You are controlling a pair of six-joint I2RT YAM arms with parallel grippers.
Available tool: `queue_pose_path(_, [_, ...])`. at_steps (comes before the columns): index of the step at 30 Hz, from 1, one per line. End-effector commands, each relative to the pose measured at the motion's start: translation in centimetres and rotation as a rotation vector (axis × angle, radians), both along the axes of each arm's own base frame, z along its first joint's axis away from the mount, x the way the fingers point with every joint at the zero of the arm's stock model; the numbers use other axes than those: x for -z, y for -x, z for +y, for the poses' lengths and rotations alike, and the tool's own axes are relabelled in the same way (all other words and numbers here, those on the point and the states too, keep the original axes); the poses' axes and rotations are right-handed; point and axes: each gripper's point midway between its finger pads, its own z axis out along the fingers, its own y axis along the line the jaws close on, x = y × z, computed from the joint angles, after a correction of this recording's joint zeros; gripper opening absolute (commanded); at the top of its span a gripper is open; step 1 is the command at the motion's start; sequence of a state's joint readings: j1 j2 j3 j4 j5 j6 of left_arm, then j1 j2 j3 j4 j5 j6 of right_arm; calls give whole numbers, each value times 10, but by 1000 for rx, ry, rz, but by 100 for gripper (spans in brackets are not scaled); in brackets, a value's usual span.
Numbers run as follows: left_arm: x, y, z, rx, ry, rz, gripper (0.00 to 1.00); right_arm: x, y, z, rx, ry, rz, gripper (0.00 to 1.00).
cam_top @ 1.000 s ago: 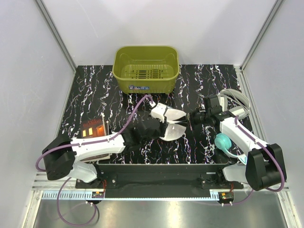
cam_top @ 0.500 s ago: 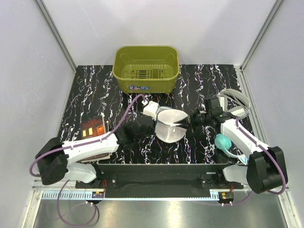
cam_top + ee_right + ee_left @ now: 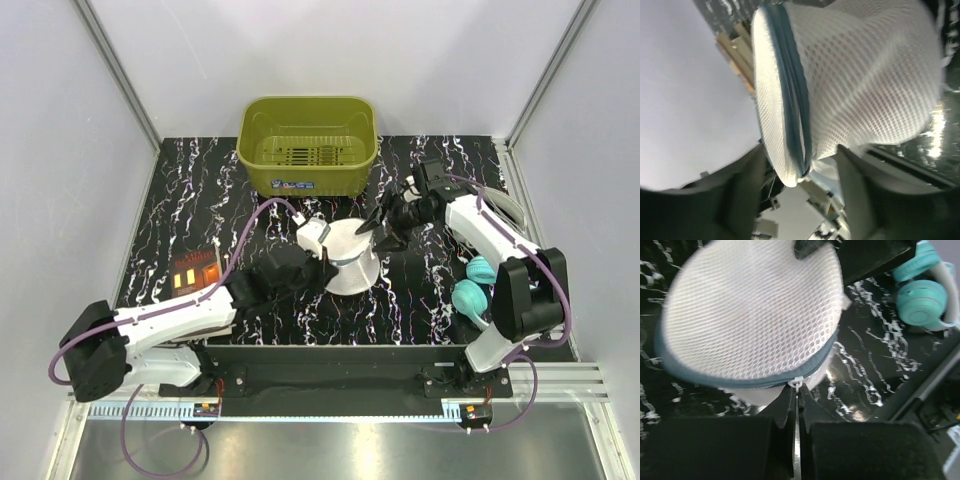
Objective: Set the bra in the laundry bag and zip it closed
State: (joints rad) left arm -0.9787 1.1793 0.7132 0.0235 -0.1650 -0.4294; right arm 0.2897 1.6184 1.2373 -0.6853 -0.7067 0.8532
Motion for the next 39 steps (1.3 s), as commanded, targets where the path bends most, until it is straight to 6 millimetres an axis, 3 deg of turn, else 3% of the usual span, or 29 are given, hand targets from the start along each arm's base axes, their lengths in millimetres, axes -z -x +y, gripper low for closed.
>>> queue_pose_path(1, [-19,8,-35,63,182,67,0,14,20,-30,-95,182,-49,75])
queue_pose_path(3, [-22,6,-45,72,208,76,0,12,32,-36,-85,197,-58,88])
queue_pose_path(5, [-20,7,-54,93,224,97,0,23,50,-46,-70,227,-14,93])
queue_pose_path(8, [-23,8,-67,129,231,108,0,13,71,-45,-19,174,20,93])
queue_pose_path(11, [-20,9,-73,146,231,124,0,4,78,-38,76,89,58,89])
queue_pose_path(15, [-18,15,-79,163,238,149,0,-5,79,-30,161,-6,91,77])
queue_pose_path(18, [-20,17,-83,172,245,151,0,0,73,-29,216,-17,114,72])
queue_pose_path(20, [-22,18,-84,181,247,150,0,1,64,-26,257,-45,113,62])
queue_pose_path(25, [-22,22,-90,199,254,157,0,5,51,-15,248,-76,131,57])
queue_pose_path(28, [-22,23,-96,221,255,160,0,12,46,-15,254,-62,136,42])
queue_pose_path(29, [-19,23,-97,218,248,166,0,14,45,-15,253,-56,137,29])
queue_pose_path(32, [-17,21,-95,211,236,160,0,21,43,-17,257,-41,142,13])
queue_pose_path(33, [-12,18,-90,190,211,164,0,24,43,-18,255,-31,140,3])
queue_pose_path(36, [8,4,-65,125,117,201,0,28,38,-21,219,-1,78,0])
queue_pose_path(39, [36,-14,-23,64,28,254,0,32,38,-24,143,34,28,0])
